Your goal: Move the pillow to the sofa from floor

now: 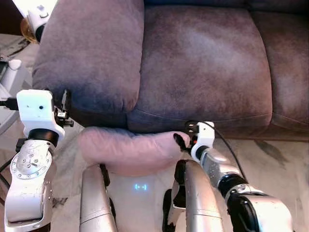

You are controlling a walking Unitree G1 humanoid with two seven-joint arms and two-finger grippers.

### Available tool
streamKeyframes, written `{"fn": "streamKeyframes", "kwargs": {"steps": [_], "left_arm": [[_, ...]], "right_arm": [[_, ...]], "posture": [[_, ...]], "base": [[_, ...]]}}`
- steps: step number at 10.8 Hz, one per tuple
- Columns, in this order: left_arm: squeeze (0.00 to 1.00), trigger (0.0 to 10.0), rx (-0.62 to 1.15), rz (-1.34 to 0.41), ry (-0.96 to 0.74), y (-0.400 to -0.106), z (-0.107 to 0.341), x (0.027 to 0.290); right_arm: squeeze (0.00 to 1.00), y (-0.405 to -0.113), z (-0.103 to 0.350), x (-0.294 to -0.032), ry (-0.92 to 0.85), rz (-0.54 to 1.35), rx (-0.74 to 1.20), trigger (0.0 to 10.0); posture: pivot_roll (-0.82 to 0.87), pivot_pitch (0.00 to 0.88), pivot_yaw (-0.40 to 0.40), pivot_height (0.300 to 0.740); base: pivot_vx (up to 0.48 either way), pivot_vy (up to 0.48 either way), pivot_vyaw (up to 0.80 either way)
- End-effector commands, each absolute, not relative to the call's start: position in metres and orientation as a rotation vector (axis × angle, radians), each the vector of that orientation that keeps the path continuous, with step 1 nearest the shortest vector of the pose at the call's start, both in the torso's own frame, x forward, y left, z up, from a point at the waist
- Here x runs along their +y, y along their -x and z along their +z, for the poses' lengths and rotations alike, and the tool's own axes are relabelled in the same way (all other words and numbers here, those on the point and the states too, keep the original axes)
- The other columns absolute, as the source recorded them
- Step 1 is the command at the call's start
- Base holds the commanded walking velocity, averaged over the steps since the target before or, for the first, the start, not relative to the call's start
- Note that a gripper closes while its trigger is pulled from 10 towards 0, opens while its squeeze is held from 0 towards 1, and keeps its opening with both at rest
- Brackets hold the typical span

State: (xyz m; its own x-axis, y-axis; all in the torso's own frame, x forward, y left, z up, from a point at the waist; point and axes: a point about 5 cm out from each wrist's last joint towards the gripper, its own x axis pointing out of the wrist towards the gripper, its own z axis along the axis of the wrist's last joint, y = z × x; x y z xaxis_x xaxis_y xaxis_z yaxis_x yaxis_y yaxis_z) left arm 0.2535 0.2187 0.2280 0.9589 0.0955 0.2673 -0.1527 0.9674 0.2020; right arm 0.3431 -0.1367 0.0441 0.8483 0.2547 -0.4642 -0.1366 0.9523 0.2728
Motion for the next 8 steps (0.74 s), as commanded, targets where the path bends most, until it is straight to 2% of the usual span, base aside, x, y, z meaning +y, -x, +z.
{"fn": "streamKeyframes", "kwargs": {"steps": [1,3,4,5,6,8], "left_arm": [[0.0,10.0,-0.254,0.129,-0.214,-0.249,0.23,0.218],[0.0,10.0,-0.268,0.127,-0.214,-0.247,0.239,0.215],[0.0,10.0,-0.271,0.126,-0.216,-0.246,0.241,0.214],[0.0,10.0,-0.279,0.124,-0.217,-0.244,0.245,0.213],[0.0,10.0,-0.282,0.116,-0.22,-0.243,0.247,0.212],[0.0,10.0,-0.261,0.116,-0.198,-0.24,0.245,0.212]], "right_arm": [[0.0,-0.335,0.033,-0.137,-0.231,0.193,0.579,10.0],[0.0,-0.337,0.035,-0.13,-0.242,0.199,0.573,10.0],[0.0,-0.338,0.036,-0.127,-0.241,0.199,0.566,0.7],[0.0,-0.337,0.035,-0.124,-0.24,0.206,0.571,6.1],[0.0,-0.335,0.032,-0.122,-0.232,0.209,0.583,10.0],[0.0,-0.333,0.03,-0.123,-0.21,0.197,0.59,10.0]], "posture": [[0.24,0.404,-0.12,0.54],[0.26,0.413,-0.121,0.54],[0.26,0.414,-0.123,0.54],[0.27,0.422,-0.123,0.54],[0.28,0.43,-0.121,0.54],[0.27,0.447,-0.119,0.54]], "base": [[0.0,0.0,0.0],[0.0,0.0,0.0],[0.0,0.0,0.0],[0.0,0.0,0.0],[0.0,0.0,0.0],[0.0,0.0,0.0]]}}
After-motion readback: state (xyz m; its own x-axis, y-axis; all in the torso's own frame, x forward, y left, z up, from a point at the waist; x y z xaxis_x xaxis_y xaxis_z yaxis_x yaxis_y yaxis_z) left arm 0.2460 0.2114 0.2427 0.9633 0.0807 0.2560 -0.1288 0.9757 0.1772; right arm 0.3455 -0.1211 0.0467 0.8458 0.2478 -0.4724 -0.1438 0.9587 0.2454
